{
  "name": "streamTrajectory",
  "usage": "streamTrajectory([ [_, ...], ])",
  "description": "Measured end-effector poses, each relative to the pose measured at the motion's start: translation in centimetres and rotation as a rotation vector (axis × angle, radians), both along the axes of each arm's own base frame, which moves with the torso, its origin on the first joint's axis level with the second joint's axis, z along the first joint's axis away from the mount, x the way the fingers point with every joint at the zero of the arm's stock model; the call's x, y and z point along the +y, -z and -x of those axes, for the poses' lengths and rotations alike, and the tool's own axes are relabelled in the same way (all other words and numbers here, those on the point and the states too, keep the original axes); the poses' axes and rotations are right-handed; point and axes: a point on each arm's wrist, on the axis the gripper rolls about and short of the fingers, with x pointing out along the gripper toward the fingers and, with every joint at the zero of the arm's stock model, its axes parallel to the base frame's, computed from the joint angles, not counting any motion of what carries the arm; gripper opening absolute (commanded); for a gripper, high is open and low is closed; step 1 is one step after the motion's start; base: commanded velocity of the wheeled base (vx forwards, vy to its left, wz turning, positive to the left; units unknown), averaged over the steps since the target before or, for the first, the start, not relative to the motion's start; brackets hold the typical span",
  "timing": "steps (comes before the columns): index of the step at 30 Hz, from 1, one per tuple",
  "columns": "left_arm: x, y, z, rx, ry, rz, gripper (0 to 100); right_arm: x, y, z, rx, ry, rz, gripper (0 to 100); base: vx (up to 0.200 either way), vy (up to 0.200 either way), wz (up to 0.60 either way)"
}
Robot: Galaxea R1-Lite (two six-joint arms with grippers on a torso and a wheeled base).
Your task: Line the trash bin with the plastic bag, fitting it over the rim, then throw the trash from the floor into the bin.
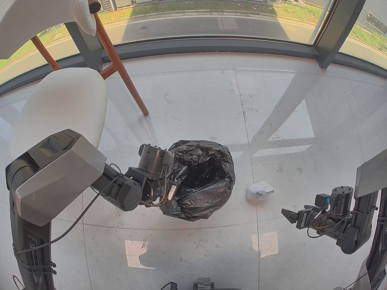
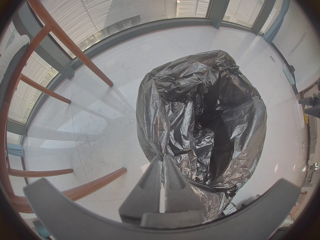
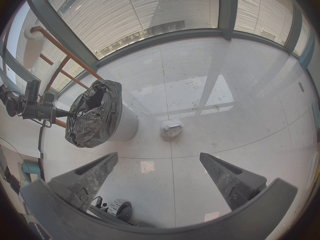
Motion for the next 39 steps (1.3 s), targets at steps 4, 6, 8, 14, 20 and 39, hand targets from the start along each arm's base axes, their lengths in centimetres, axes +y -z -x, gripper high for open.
streamTrajectory([
  [4, 0.2, 0.0, -0.1, -0.003, -0.015, -0.005, 0, 0.0, 0.0, 0.0, -0.001, 0.001, 0.0, 100, 0.0, 0.0, 0.0],
  [6, 0.5, 0.0, -0.3, -0.006, -0.032, -0.012, 0, 0.0, -0.1, 0.0, -0.003, 0.001, 0.0, 100, 0.0, 0.0, 0.0],
  [8, 1.0, -0.1, -0.5, -0.008, -0.048, -0.015, 0, 0.0, -0.1, 0.0, -0.004, 0.002, 0.001, 100, 0.0, 0.0, 0.0],
  [14, 2.6, -0.3, -1.2, -0.012, -0.087, -0.018, 0, -0.1, -0.2, -0.1, -0.008, 0.006, 0.001, 100, 0.0, 0.0, 0.0],
  [20, 3.2, -0.8, -1.0, -0.017, -0.099, -0.009, 0, -0.4, -0.3, 0.0, -0.009, 0.016, 0.002, 100, 0.0, 0.0, 0.0],
  [39, 3.6, -4.2, 0.1, -0.075, -0.078, 0.044, 100, -1.1, -1.8, 1.4, -0.025, 0.053, -0.025, 100, 0.0, 0.0, 0.0],
])
